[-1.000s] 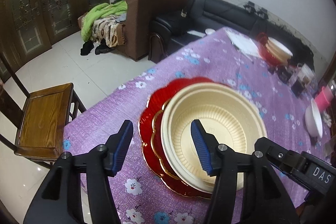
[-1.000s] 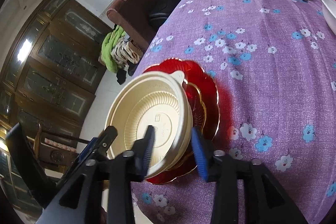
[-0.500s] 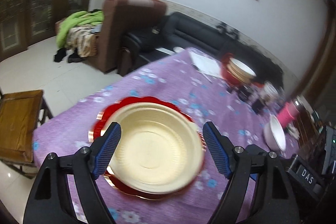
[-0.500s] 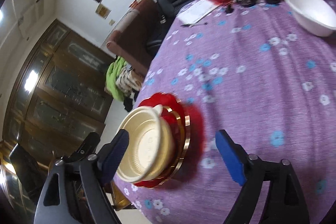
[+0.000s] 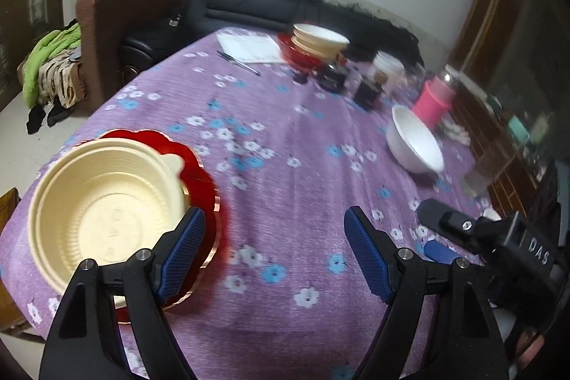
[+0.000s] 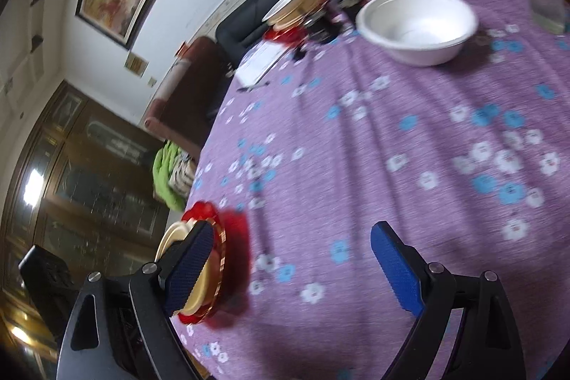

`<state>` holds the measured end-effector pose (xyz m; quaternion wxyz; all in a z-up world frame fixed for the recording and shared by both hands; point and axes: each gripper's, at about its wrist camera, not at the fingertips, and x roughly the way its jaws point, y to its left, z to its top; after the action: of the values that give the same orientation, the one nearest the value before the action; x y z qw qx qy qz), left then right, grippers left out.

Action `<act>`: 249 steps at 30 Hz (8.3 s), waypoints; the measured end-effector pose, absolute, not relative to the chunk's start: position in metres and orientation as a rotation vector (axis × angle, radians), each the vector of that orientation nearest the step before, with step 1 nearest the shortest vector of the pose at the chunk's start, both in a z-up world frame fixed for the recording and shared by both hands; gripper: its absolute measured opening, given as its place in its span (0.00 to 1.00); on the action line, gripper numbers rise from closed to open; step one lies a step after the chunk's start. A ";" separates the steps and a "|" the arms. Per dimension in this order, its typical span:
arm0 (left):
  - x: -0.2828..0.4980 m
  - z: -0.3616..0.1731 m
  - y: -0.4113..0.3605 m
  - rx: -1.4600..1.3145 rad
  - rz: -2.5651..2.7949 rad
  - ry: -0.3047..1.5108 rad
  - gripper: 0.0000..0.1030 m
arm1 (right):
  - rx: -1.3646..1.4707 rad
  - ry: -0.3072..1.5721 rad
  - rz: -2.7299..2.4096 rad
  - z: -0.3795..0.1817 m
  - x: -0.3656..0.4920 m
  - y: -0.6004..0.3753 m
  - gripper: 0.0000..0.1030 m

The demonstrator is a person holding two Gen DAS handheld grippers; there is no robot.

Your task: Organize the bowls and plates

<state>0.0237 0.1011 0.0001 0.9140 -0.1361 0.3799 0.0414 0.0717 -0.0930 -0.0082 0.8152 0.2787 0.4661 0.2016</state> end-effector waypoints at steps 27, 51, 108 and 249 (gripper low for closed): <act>0.163 -0.017 -0.015 -0.128 0.046 0.821 0.78 | 0.802 0.866 0.192 -0.035 0.159 -0.230 0.84; 0.249 -0.037 -0.059 -0.072 0.124 0.808 0.78 | 0.854 0.927 0.153 -0.075 0.247 -0.260 0.54; 0.251 -0.052 -0.075 0.002 0.029 0.870 0.12 | 0.769 0.998 0.152 -0.083 0.250 -0.249 0.09; -0.032 0.006 0.204 -0.324 0.461 0.683 0.13 | 0.286 0.982 0.679 0.030 0.033 0.058 0.09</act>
<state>-0.0318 0.2037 0.0061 0.9036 -0.1568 0.3303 0.2232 0.0333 0.0581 0.0297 0.8175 0.1343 0.4608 0.3184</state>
